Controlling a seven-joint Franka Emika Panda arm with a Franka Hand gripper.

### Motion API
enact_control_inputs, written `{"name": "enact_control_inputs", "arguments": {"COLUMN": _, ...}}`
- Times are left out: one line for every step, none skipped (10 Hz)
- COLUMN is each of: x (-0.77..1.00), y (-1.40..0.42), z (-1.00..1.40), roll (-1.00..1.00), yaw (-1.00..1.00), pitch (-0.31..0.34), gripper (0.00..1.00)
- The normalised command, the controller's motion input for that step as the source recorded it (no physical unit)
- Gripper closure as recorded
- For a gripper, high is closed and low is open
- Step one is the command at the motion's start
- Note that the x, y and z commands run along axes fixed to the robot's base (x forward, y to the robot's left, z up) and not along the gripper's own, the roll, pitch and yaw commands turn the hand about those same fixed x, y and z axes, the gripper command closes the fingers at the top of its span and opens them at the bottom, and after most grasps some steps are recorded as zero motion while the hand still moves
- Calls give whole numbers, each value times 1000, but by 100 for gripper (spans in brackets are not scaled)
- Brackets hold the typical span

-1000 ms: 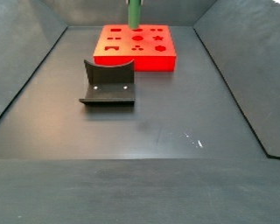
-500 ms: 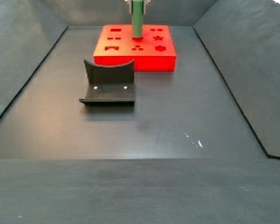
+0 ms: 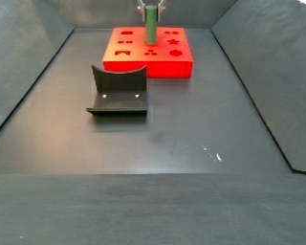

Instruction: Insert the round object.

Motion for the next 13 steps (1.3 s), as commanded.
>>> {"name": "enact_control_inputs", "arguments": {"x": 57, "y": 0, "z": -366, "roll": 63, "yaw": 0, "pitch": -67, "gripper": 100}}
{"name": "enact_control_inputs", "arguments": {"x": 0, "y": 0, "z": -331, "roll": 40, "yaw": 0, "pitch": -40, "gripper": 100}}
{"name": "enact_control_inputs", "arguments": {"x": 0, "y": -54, "z": 0, "roll": 4, "yaw": 0, "pitch": 0, "gripper": 100}}
{"name": "enact_control_inputs", "arguments": {"x": 29, "y": 0, "z": -51, "roll": 0, "yaw": 0, "pitch": 0, "gripper": 100}}
{"name": "enact_control_inputs", "arguments": {"x": 117, "y": 0, "z": -617, "roll": 141, "yaw": 0, "pitch": -9, "gripper": 100}}
{"name": "enact_control_inputs", "arguments": {"x": 243, "y": 0, "z": -891, "roll": 179, "yaw": 0, "pitch": -49, "gripper": 100}}
{"name": "enact_control_inputs", "arguments": {"x": 254, "y": 0, "z": -957, "roll": 113, "yaw": 0, "pitch": -66, "gripper": 100}}
{"name": "enact_control_inputs", "arguments": {"x": 163, "y": 0, "z": -940, "roll": 161, "yaw": 0, "pitch": -49, "gripper": 100}}
{"name": "enact_control_inputs", "arguments": {"x": 83, "y": 0, "z": -863, "roll": 203, "yaw": 20, "pitch": -69, "gripper": 100}}
{"name": "enact_control_inputs", "arguments": {"x": 0, "y": -20, "z": -863, "roll": 221, "yaw": 20, "pitch": -76, "gripper": 100}}
{"name": "enact_control_inputs", "arguments": {"x": -86, "y": -66, "z": -909, "roll": 213, "yaw": 0, "pitch": -90, "gripper": 100}}
{"name": "enact_control_inputs", "arguments": {"x": 0, "y": 0, "z": -57, "roll": 0, "yaw": 0, "pitch": 0, "gripper": 100}}
{"name": "enact_control_inputs", "arguments": {"x": 0, "y": 0, "z": 0, "roll": 0, "yaw": 0, "pitch": 0, "gripper": 100}}
